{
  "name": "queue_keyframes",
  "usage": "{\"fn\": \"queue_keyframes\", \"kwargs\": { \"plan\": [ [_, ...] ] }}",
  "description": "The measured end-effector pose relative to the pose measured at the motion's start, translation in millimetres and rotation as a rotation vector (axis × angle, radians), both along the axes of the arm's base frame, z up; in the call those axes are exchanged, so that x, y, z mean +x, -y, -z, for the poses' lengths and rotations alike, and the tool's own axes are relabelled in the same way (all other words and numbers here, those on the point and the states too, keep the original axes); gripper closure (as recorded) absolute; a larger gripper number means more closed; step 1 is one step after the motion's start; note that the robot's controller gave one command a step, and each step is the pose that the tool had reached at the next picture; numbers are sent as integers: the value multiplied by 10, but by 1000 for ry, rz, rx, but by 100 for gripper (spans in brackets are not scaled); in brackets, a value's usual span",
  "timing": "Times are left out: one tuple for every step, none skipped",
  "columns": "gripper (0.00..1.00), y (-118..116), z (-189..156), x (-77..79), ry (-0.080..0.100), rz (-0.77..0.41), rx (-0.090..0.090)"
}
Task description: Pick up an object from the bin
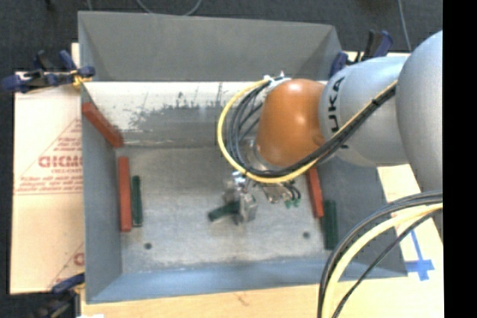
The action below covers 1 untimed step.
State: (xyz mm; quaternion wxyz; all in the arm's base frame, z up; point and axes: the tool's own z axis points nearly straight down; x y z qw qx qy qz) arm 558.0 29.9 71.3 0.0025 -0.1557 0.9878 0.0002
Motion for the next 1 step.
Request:
{"fn": "queue_keyframes", "kwargs": {
  "plan": [
    [100,-137,-1601,59,8,-3,-1]
  ]
}}
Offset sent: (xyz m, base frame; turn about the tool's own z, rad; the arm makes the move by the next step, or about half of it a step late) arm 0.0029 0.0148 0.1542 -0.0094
